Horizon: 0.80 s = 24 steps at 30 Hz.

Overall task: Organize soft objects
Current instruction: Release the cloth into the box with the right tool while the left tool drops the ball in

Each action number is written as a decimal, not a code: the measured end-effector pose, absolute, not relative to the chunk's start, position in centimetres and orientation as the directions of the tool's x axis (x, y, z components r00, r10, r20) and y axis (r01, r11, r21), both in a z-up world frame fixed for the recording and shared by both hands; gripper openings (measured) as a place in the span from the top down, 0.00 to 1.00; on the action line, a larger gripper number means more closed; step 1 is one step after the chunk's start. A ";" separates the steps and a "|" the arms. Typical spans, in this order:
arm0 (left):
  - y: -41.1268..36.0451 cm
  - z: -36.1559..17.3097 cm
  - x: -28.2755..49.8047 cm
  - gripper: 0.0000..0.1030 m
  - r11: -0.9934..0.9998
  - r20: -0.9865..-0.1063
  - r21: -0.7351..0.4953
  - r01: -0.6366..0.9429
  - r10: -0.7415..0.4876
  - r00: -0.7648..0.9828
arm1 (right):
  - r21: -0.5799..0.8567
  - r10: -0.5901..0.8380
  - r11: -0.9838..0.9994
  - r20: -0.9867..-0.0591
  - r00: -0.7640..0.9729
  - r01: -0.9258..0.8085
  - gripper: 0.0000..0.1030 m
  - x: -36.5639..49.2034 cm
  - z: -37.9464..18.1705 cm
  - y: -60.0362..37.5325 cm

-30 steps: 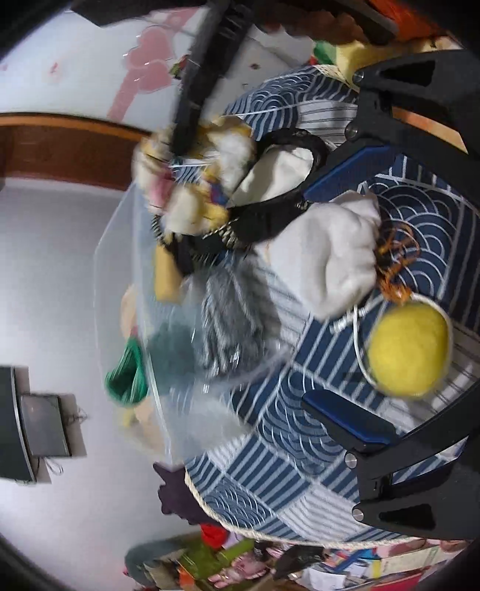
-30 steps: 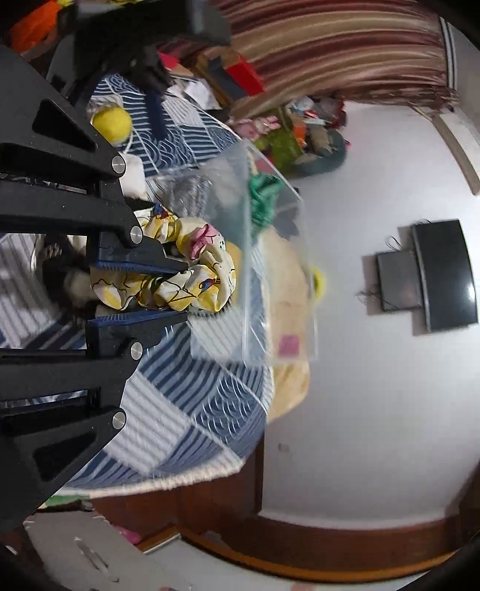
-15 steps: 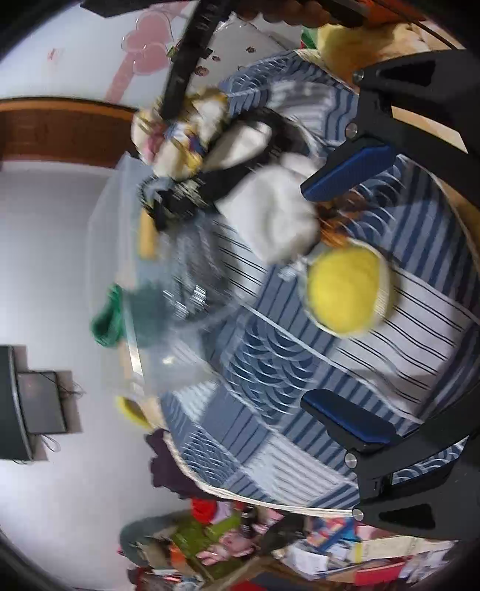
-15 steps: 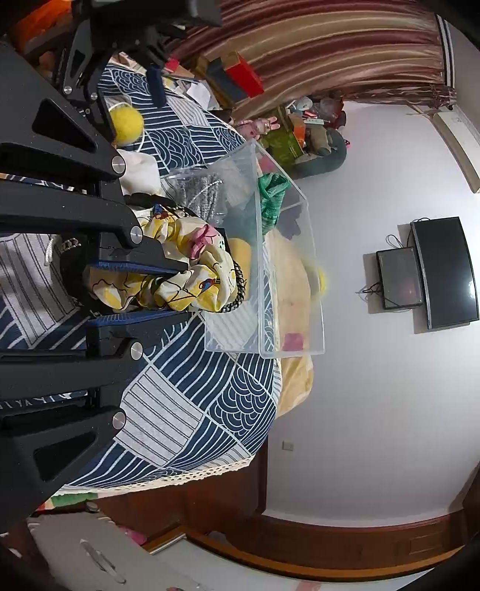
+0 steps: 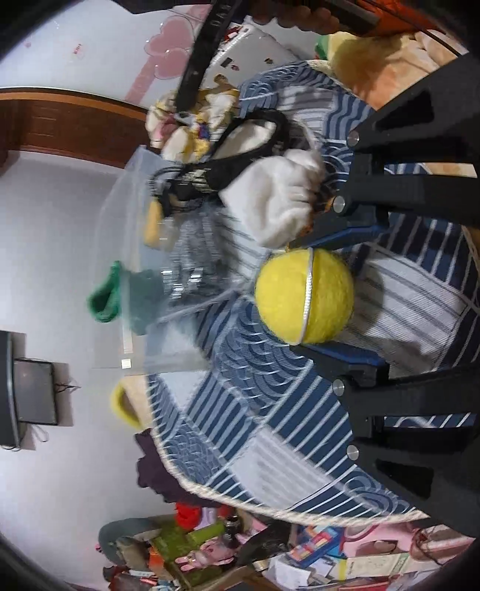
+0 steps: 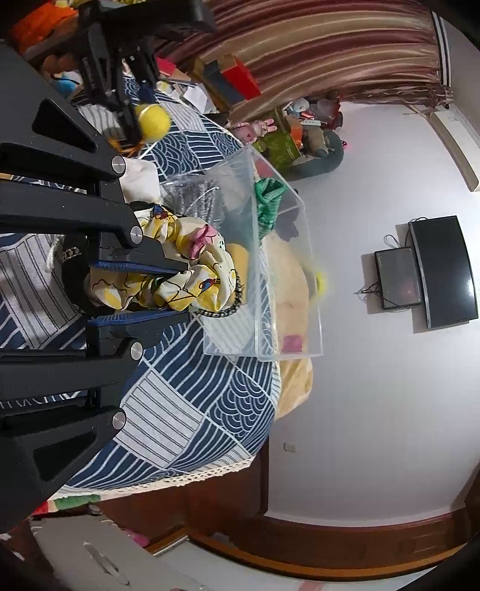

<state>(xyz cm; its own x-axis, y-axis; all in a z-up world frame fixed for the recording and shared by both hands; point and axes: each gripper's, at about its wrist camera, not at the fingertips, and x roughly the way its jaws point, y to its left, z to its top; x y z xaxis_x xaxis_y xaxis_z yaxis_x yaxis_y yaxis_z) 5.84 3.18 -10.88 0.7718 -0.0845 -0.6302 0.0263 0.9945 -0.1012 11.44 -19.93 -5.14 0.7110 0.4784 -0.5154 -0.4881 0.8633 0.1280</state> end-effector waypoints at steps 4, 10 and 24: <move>3.4 -8.7 6.9 0.56 0.994 -0.584 -0.106 0.028 -0.085 0.807 | 0.113 0.471 0.867 -0.498 0.728 -0.484 0.84 11.6 -4.4 -19.7; 3.7 -5.5 9.5 0.56 0.995 -0.511 -0.095 0.017 -0.063 0.857 | 0.113 0.473 0.871 -0.457 0.753 -0.479 0.84 12.7 -2.7 -19.5; 4.6 -3.9 16.3 0.56 0.995 -0.504 -0.097 -0.013 -0.038 0.863 | 0.109 0.467 0.876 -0.431 0.772 -0.469 0.84 17.3 -1.0 -17.2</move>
